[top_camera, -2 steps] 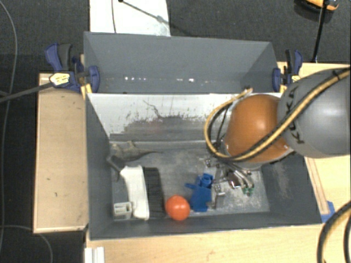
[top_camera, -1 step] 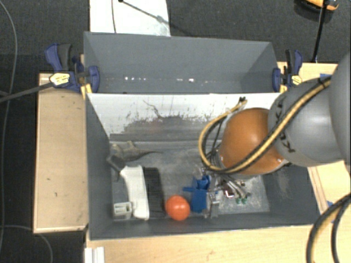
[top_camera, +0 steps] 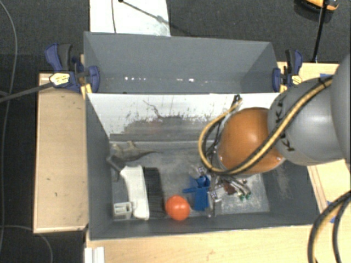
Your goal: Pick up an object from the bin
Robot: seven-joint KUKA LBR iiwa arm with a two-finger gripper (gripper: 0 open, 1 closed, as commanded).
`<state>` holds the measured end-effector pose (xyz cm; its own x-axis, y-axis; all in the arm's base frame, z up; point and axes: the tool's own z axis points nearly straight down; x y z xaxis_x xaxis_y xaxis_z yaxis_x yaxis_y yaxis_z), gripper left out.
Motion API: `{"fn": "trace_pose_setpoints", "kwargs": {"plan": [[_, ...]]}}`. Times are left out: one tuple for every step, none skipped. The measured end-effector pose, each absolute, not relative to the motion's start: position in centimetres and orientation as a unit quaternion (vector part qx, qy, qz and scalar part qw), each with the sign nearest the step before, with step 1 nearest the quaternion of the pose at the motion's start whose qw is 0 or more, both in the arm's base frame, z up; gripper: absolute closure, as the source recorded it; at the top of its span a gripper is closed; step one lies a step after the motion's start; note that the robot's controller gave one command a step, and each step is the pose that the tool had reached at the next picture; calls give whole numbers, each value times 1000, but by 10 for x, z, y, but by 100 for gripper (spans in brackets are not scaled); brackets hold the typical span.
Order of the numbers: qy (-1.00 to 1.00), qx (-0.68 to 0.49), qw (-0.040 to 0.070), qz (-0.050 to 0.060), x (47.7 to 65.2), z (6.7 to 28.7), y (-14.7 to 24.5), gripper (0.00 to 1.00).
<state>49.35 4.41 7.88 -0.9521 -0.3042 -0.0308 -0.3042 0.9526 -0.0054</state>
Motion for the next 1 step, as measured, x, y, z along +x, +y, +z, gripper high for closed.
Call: {"fn": "trace_pose_setpoints", "kwargs": {"plan": [[988,-151,15,0,493,79,44,100]]}}
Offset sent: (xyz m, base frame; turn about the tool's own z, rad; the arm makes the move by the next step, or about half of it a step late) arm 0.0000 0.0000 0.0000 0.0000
